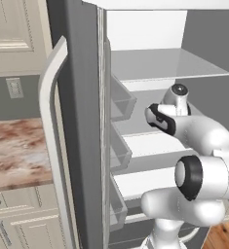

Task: Retrieve the bottle and the shaker from the cabinet and place them next to the mixing bowl on the counter. Then add garlic from the fridge to the mixing bowl.

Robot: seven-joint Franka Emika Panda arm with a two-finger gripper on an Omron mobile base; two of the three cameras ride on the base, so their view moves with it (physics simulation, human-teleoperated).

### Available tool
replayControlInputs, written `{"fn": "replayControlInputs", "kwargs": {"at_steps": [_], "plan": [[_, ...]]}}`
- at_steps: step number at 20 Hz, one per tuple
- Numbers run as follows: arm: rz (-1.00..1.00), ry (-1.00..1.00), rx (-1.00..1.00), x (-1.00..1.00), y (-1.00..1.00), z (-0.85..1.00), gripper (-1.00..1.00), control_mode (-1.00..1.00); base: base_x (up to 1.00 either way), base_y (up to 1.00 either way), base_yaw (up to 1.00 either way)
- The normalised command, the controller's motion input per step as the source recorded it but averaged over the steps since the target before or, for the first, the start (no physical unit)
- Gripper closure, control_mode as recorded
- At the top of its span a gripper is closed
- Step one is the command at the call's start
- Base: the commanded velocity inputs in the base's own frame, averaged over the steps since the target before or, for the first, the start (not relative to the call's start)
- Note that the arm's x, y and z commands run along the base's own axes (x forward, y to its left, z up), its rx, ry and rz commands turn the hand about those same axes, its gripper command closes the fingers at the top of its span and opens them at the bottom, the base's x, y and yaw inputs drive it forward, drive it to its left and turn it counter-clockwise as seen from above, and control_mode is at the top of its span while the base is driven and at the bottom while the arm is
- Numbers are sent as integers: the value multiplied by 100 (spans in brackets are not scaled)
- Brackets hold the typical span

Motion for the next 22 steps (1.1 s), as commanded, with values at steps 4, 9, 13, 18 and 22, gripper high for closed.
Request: {"fn": "replayControlInputs", "kwargs": {"at_steps": [4, 9, 13, 18, 22], "plan": [[0, 1, 0, 6, 0, -9, -100, -100, 0, 0, 0], [0, 0, 0, 6, 0, -14, -100, -100, 0, 0, 0], [0, 0, 0, 16, 0, -10, -100, -100, 0, 0, 0], [0, 0, 0, 16, 0, 0, -100, -100, 0, 0, 0], [0, 0, 0, 4, 0, 0, -100, -100, 0, 0, 0]]}}
